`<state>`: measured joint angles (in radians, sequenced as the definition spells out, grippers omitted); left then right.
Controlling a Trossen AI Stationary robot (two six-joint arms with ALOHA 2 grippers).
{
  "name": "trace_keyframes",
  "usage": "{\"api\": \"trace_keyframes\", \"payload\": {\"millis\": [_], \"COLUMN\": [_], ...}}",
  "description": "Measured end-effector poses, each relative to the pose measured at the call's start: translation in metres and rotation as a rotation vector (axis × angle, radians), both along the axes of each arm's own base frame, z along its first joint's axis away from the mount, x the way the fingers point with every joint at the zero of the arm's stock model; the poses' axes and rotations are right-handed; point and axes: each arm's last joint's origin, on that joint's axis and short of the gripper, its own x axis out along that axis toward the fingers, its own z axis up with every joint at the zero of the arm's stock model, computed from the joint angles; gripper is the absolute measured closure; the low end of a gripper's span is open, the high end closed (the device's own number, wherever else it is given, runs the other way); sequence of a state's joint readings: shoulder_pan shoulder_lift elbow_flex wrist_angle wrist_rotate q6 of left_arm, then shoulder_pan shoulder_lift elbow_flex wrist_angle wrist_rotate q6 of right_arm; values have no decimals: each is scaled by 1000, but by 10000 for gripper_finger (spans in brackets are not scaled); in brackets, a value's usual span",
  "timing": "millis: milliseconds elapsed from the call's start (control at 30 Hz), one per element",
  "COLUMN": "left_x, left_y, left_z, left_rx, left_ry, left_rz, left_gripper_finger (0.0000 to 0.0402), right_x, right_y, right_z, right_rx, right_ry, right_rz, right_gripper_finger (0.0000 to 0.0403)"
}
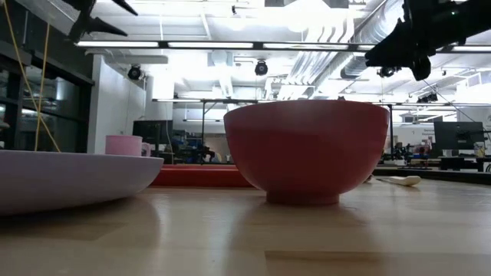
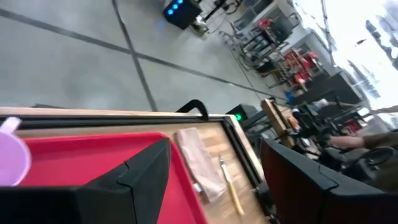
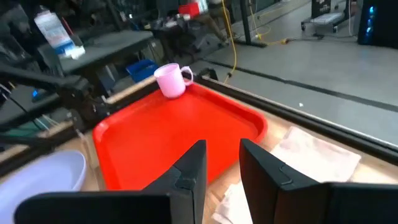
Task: Set up tray
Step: Put the purple plate on the red serving tray to the bottom right of the pink mug
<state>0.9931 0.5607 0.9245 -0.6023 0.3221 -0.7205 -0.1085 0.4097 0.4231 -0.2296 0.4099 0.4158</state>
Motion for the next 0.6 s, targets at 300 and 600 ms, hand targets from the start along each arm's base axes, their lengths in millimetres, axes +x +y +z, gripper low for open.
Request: {"api": "trace_keyframes", "payload": {"millis": [300,600], "left_x": [37,99], "left_y": [7,-6], "left_z": [0,-6], "left_rx": [-20,22], "left_ry": [-10,21], "left_rz": [-140,-284], "left_gripper_finger": [124,124], "right_x": [0,0], "right_y": [0,0], "right_z": [-1,-3], "right_rx": [-2,-1], "right_ry": [11,23], "right_rz": [-10,-9], "right_gripper_finger": [329,329]}}
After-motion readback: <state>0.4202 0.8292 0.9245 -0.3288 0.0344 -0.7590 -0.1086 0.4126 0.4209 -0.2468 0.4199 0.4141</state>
